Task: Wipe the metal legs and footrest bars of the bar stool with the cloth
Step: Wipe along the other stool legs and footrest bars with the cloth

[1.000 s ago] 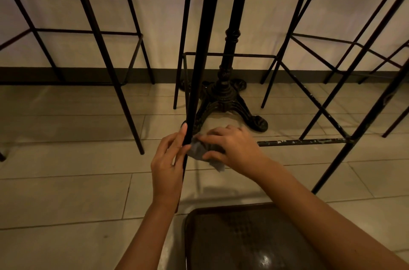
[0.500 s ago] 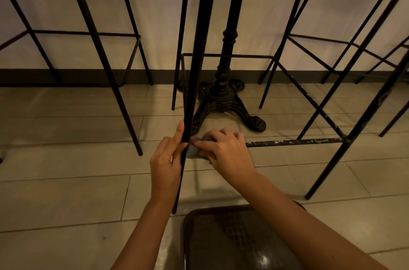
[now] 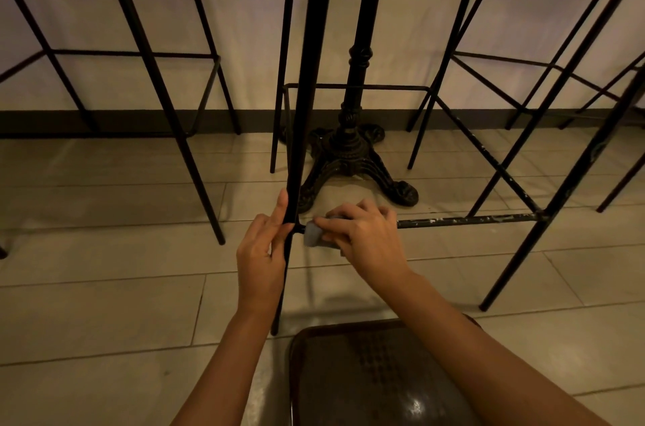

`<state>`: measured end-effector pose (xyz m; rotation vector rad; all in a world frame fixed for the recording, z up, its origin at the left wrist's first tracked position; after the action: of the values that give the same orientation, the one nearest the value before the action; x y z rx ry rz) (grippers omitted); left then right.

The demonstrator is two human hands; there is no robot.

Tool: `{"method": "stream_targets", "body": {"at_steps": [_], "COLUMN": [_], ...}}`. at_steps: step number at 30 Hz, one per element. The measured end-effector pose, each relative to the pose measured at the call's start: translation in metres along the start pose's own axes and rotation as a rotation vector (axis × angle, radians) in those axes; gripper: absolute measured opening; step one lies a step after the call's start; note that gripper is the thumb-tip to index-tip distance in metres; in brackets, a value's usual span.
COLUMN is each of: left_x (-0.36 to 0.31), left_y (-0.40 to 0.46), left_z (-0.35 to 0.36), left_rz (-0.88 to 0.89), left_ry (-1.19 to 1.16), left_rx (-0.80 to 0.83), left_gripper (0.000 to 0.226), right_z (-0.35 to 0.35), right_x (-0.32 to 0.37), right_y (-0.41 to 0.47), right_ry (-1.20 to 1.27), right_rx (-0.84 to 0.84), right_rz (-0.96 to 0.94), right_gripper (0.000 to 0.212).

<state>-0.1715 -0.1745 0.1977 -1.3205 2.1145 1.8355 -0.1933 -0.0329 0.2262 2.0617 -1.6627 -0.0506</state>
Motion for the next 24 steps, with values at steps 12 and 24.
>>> {"method": "stream_targets", "body": {"at_steps": [12,24], "left_x": [0.000,0.000], "left_y": [-0.001,-0.001], "left_z": [0.000,0.001], "left_rz": [-0.043,-0.058], "left_ry": [-0.008,-0.009], "left_rx": [-0.013,-0.012], "left_gripper": [0.065,0.068], "right_z": [-0.009,-0.021], "right_x": [-0.024,-0.048], "right_y": [0.008,0.002], "right_ry": [0.032,-0.020], "right_rx": [0.091,-0.005], "right_rz": [0.071,0.118], "right_gripper": [0.019,0.017]}}
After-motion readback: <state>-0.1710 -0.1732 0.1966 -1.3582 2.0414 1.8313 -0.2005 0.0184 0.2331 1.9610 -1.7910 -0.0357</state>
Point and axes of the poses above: each hand's wrist, its own y-axis towards the middle knuckle, its own z-axis out of the palm, x = y × z, the point moved 8 cm from there along y, towards the middle knuckle, and after that the axes turned 13 degrees about z, right-handed, at the moved point
